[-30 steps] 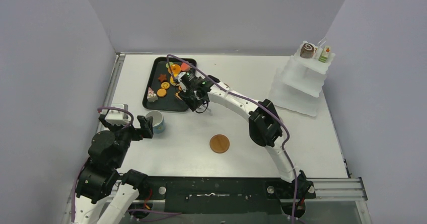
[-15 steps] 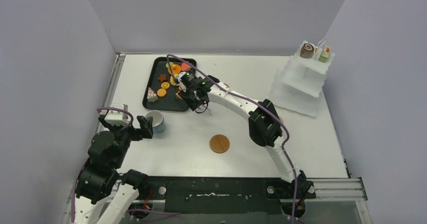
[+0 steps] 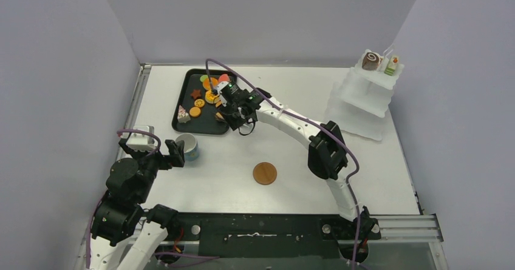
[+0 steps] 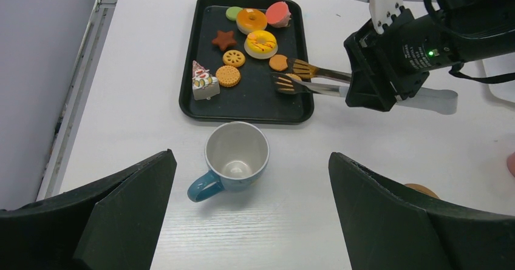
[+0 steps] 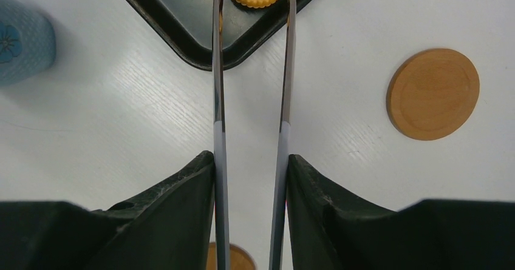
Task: Serve the afternoon tea
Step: Pick up the desert from the tray.
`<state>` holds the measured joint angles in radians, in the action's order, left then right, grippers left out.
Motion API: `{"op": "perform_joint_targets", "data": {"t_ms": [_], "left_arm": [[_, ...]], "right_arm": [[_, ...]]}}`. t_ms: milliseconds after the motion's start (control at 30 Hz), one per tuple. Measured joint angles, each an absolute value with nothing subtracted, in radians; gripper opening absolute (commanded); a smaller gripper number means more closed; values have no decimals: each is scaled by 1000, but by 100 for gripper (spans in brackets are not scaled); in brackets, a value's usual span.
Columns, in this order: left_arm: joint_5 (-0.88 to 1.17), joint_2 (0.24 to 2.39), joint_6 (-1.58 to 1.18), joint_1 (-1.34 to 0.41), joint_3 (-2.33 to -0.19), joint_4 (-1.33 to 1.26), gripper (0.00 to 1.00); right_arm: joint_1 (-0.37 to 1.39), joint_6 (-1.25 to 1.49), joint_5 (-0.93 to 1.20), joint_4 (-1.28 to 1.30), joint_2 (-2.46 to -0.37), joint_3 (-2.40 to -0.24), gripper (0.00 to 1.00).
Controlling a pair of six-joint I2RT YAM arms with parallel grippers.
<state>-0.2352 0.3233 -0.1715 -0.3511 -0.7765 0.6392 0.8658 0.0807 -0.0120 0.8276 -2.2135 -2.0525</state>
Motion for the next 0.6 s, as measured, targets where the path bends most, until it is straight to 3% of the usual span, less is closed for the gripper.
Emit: {"op": "perform_joint_targets", "data": {"t_ms": [600], "left_arm": [[-225,324,-171,-351,-777,639,97]], "right_arm": [[862,137,-159,831,-1866,-1890,35]]}}
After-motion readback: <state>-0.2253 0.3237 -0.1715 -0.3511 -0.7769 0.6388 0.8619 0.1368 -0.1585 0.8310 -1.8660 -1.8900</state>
